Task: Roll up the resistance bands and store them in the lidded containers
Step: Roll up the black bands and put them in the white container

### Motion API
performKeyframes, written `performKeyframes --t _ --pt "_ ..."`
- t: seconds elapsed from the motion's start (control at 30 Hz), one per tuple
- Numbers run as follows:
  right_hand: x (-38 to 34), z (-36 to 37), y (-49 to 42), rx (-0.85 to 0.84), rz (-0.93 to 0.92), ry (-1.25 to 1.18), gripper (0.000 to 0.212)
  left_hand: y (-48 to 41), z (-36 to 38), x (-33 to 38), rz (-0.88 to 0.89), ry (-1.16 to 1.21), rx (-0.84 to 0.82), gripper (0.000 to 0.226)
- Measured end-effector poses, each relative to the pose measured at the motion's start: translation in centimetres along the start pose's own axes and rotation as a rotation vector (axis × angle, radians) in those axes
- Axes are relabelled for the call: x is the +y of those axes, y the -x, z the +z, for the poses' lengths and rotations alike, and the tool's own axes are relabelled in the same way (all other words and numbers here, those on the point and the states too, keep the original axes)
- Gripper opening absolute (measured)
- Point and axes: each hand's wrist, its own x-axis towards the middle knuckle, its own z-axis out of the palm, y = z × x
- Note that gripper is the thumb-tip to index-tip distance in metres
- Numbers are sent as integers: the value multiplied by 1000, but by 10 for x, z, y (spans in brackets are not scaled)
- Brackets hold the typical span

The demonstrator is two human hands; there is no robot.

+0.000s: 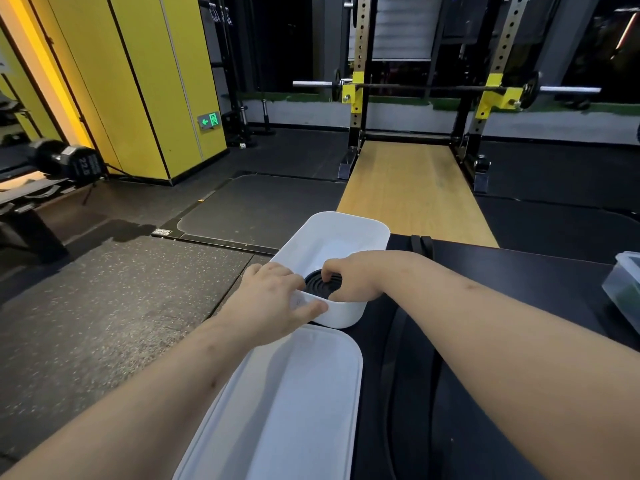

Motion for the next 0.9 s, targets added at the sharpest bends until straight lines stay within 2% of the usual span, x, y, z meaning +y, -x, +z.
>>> performKeyframes --t 0.2,0.3,0.47,0.6,0.77,0.9 --pt "2 9 14 125 -53 6 40 1 -10 10 62 56 1 58" --pt "6 13 30 238 -68 -79 39 3 -17 18 74 51 19 46" --pt "19 18 71 377 -9 -200 47 9 -33 47 79 112 46 45" --pt "23 27 122 412 9 -209 48 29 -46 86 103 160 58 30" --pt "20 53 187 445 19 -260 50 69 -50 140 111 174 39 31" --pt "16 85 232 447 62 -308 50 110 -47 174 82 199 -13 11"
